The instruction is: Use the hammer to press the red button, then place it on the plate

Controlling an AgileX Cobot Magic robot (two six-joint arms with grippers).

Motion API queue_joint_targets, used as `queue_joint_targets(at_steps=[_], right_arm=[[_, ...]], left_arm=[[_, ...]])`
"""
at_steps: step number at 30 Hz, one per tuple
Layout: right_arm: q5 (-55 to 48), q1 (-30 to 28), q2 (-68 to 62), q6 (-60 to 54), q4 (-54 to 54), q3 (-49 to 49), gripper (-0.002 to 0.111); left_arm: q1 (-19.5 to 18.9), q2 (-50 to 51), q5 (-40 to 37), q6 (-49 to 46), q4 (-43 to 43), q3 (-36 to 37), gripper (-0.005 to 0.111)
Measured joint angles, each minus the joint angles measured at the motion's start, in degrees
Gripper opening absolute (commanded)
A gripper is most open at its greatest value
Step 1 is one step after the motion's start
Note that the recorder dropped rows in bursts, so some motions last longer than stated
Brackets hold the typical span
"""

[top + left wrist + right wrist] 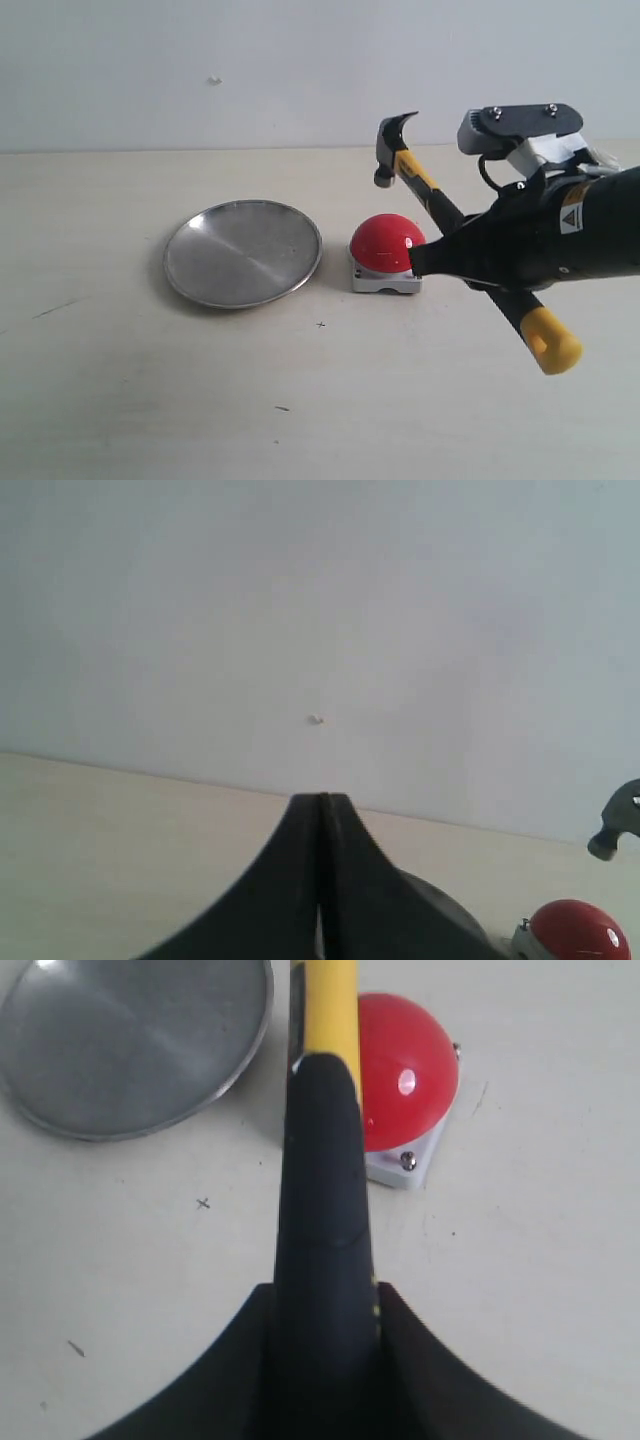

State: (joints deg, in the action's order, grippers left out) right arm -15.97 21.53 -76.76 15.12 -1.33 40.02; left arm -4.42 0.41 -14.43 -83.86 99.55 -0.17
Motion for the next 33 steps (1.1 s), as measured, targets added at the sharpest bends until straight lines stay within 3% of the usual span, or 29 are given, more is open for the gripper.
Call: queue_joint_targets(at_steps=[12,21,30,33], right_arm=[[-4.47,0.0,7.06,0.21,-2.54,8.78,0.0],[-13.93,-0.09,-10.39,-5.39,0.94,6.57,0.0],[-7.53,-0.09,-8.02,-5.68,5.16,7.63,0.0],[-3.57,0.38,-6.68,-9.73,17.05,7.49,0.0]], left_arm=[[0.0,0.0,0.0,0.0,0.0,0.0,0.0],[0.0,0.0,0.0,0.0,0.0,0.0,0.0],[0.0,0.0,0.0,0.0,0.0,0.0,0.0],[0.0,0.0,0.0,0.0,0.0,0.0,0.0]])
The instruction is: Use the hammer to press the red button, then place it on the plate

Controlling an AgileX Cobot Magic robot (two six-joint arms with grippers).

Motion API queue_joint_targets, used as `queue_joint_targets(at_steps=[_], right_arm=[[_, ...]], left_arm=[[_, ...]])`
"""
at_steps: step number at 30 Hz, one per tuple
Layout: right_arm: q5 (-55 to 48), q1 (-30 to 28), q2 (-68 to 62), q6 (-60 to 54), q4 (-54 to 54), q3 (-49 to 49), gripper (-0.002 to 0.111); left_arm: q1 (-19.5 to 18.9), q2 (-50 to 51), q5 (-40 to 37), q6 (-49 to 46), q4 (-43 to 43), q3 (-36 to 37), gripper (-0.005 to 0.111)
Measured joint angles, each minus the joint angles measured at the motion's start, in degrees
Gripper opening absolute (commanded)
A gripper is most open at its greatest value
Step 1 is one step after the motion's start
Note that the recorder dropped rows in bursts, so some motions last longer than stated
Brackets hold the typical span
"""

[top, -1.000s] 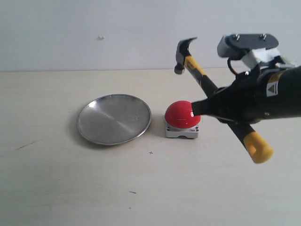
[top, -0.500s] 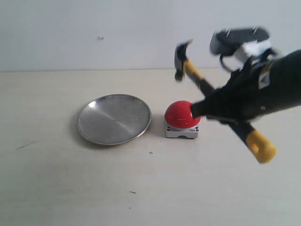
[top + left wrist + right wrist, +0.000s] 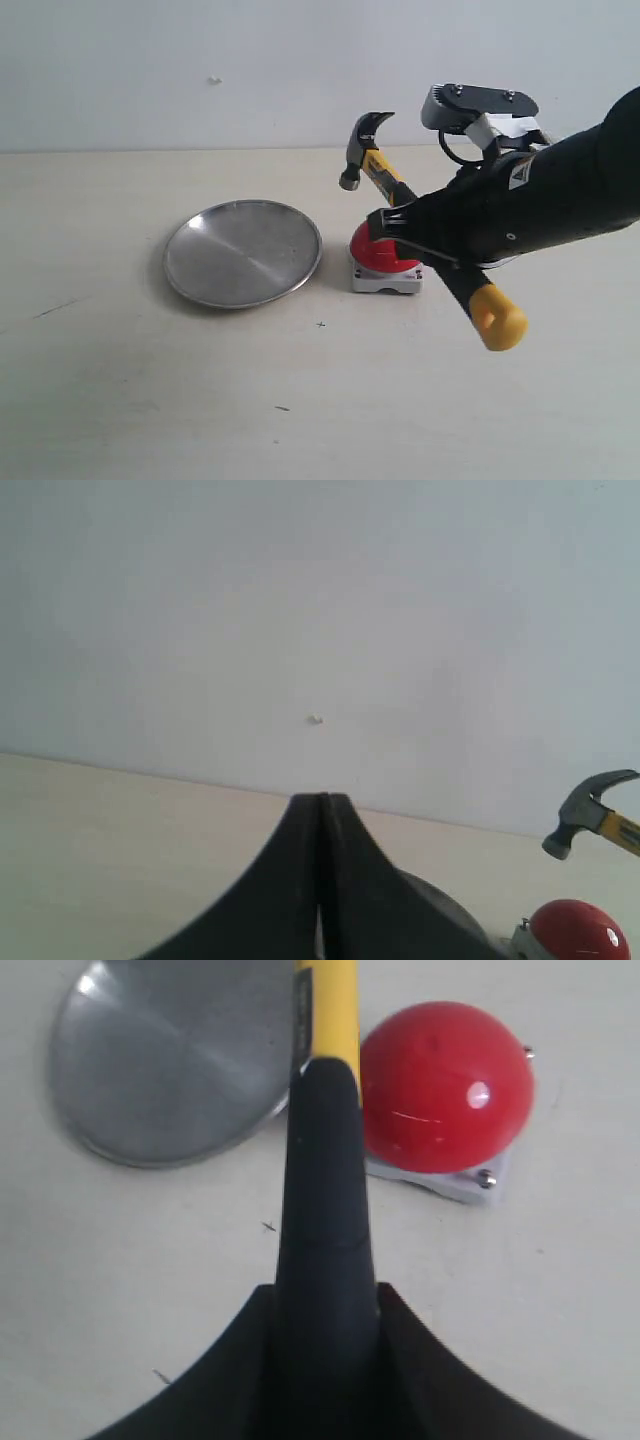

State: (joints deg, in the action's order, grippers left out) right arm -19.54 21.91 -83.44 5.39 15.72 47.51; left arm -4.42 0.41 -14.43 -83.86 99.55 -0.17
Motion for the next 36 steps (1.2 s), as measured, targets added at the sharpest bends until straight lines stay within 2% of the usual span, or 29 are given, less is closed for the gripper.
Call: queue_joint_targets(at_steps=[4,10,16,19,21,28,36], right_arm=[[11.82,4.28,-0.43,-10.71,17.28,-2.27,0.0],[25.52,9.61,-5.61,-9.04,21.68,-2.27,0.0],[35.73,12.16,-10.58,11.61,6.44,-2.27,0.0],[45.1,12.2,-14.35,36.16,-10.79,-2.27,0.0],[51.63,12.2,-17.05,44.68,-15.72,-2.27,0.0],[61.35,12.42,-24.21,54.89,-17.98,-2.1,0.0],[62.5,12.42,-31.88,61.37,-18.52,3.88,0.0]], left_arm=[[0.0,0.0,0.0,0.0,0.0,0.0,0.0],[0.0,0.0,0.0,0.0,0.0,0.0,0.0],[0.0,0.0,0.0,0.0,0.0,0.0,0.0],[0.0,0.0,0.0,0.0,0.0,0.0,0.0],[0.0,0.0,0.0,0.0,0.0,0.0,0.0],[0.0,0.0,0.0,0.0,0.0,0.0,0.0],[0.0,0.0,0.0,0.0,0.0,0.0,0.0]])
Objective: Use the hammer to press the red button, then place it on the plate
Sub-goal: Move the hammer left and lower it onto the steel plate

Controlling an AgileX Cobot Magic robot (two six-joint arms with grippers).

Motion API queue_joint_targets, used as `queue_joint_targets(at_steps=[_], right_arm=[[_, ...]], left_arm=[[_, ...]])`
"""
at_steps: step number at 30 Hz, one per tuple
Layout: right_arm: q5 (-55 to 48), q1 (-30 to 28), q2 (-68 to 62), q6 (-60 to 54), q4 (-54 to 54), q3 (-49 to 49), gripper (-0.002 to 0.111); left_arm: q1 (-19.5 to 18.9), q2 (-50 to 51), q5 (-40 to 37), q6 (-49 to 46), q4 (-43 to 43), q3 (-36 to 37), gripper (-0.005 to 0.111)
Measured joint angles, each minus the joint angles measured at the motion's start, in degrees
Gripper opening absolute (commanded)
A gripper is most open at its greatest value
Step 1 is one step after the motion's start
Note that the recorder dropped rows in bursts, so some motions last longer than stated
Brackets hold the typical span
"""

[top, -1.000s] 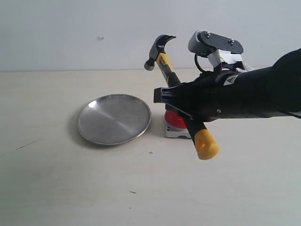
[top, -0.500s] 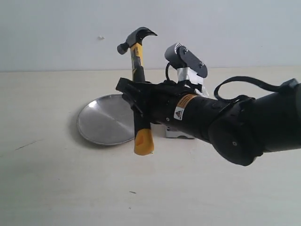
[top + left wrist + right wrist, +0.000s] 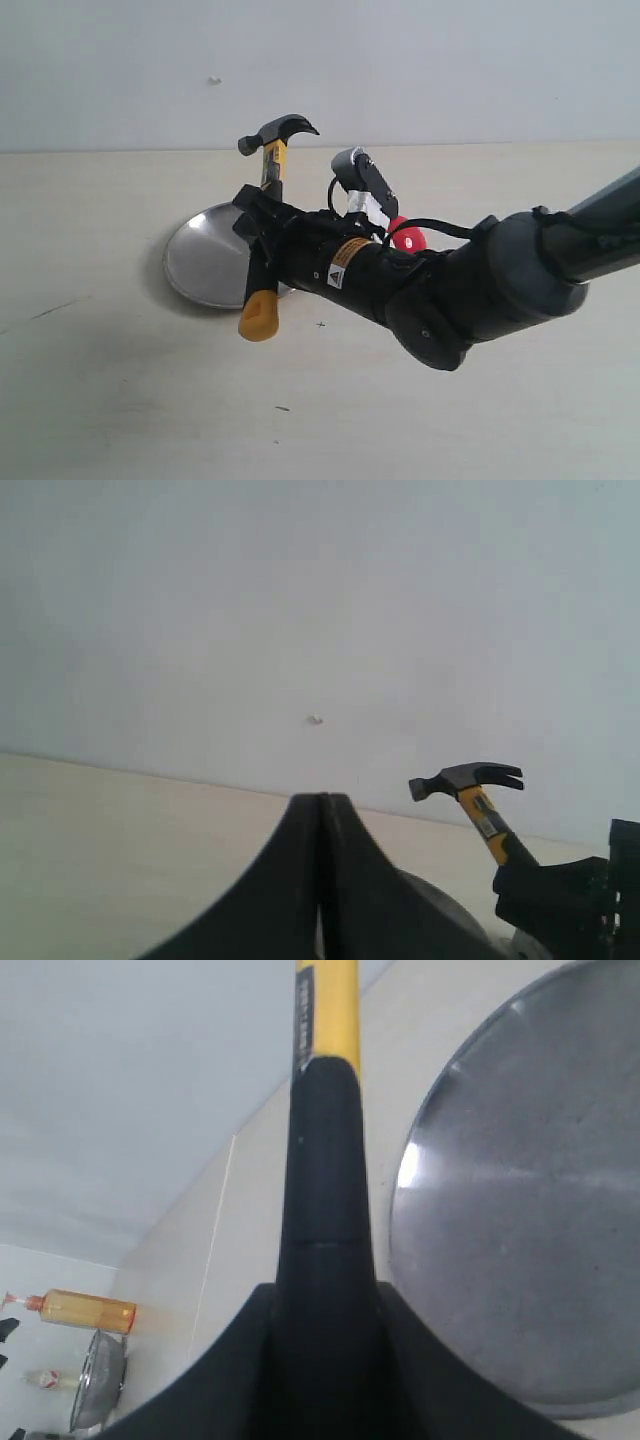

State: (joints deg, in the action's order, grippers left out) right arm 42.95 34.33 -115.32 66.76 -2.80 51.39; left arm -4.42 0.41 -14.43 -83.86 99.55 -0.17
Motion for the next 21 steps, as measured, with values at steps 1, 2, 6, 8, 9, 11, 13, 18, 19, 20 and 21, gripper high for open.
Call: queue_joint_targets(at_steps=[1,2,6,8,9,11,13,18,19,20,21], right_arm=[[0.0,0.0,-0.86,0.77,-0.3,1.06,0.0],[0.12,0.0,-1.7,1.66,-0.52,2.17,0.0],[0.01,0.0,-4.89,4.55,-1.71,6.51,0.0],[-1.72,0.0,-6.32,5.06,-2.75,9.14,0.0],[-2.91,0.0,-6.8,5.19,-3.03,10.19,0.0],[-5.37,0.0,-7.93,5.43,-3.42,12.58,0.0],[-7.41,0.0,-9.2,5.43,-3.49,14.74,0.0],[-13.02,0.0,-11.87,5.53,-3.38,18.75,0.0],[-13.59,0.0,-12.27,5.53,-3.16,19.24,0.0],[-13.93,0.0,-12.79,5.53,-2.66,19.74,0.0],[-14.18,0.0,-13.24,5.43,-2.13,20.2,0.0]], left_arm=[[0.0,0.0,0.0,0.0,0.0,0.0,0.0],[0.0,0.0,0.0,0.0,0.0,0.0,0.0],[0.0,0.0,0.0,0.0,0.0,0.0,0.0],[0.0,0.0,0.0,0.0,0.0,0.0,0.0],[0.0,0.0,0.0,0.0,0.0,0.0,0.0],[0.0,0.0,0.0,0.0,0.0,0.0,0.0],[0.0,0.0,0.0,0.0,0.0,0.0,0.0],[0.0,0.0,0.0,0.0,0.0,0.0,0.0],[0.0,0.0,0.0,0.0,0.0,0.0,0.0],[0.0,0.0,0.0,0.0,0.0,0.0,0.0],[0.0,0.0,0.0,0.0,0.0,0.0,0.0]])
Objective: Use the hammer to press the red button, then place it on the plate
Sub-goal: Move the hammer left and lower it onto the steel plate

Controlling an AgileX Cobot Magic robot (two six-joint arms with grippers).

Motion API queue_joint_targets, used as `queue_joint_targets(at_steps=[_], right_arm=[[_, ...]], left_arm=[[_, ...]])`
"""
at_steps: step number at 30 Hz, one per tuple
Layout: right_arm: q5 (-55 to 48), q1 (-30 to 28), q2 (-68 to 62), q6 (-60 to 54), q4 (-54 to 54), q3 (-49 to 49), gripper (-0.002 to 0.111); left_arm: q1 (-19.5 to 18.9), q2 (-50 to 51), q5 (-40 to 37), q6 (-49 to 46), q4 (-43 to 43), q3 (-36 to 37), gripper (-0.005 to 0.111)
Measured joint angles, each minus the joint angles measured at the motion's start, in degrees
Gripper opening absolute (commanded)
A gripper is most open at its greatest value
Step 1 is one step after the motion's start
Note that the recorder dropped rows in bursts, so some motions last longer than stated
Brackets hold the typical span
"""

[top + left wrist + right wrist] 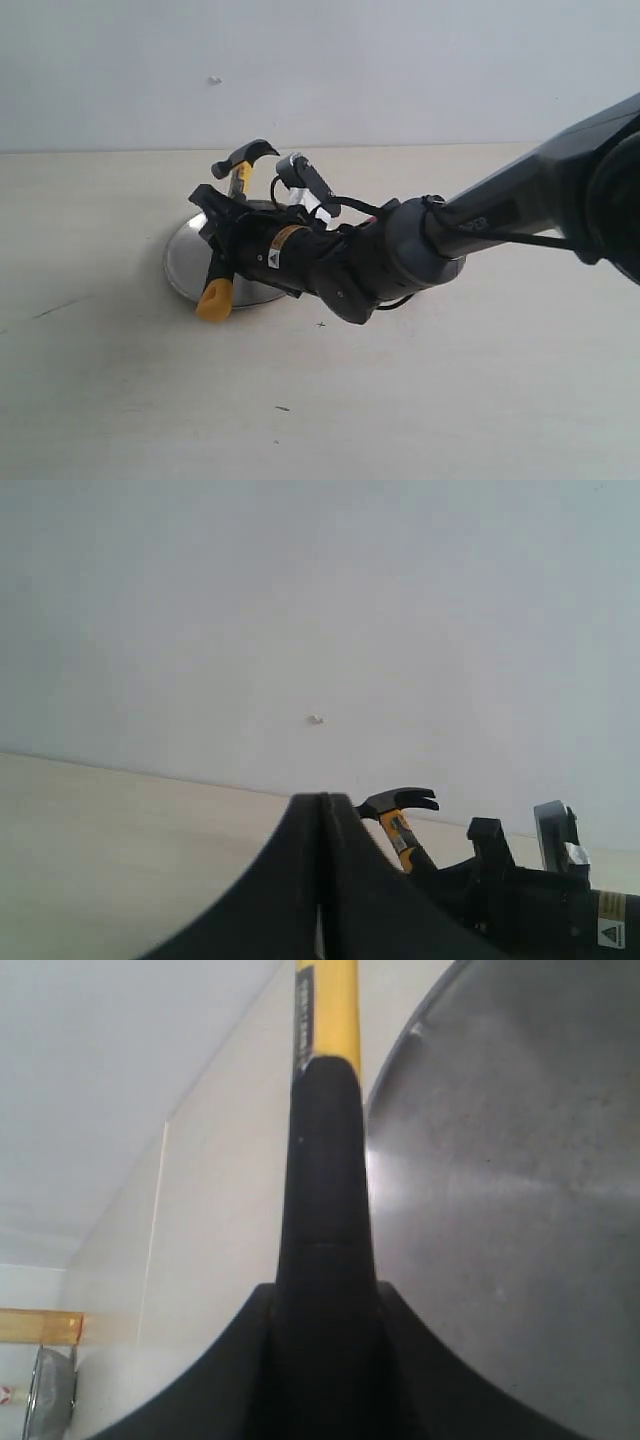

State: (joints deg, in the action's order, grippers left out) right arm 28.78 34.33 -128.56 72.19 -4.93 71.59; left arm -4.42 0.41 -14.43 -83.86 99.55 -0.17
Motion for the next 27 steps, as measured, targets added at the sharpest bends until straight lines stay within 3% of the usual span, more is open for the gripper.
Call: queue_joint_targets(at_steps=[21,27], right_arm=[[-8.95,0.11,-5.56,-1.47,3.95,6.71,0.0],[-9.74,0.22,-5.59,-1.57,3.64,7.08,0.024]], left_arm=[[0.0,0.0,0.0,0.0,0.0,0.0,0.0],[0.0,0.0,0.0,0.0,0.0,0.0,0.0]])
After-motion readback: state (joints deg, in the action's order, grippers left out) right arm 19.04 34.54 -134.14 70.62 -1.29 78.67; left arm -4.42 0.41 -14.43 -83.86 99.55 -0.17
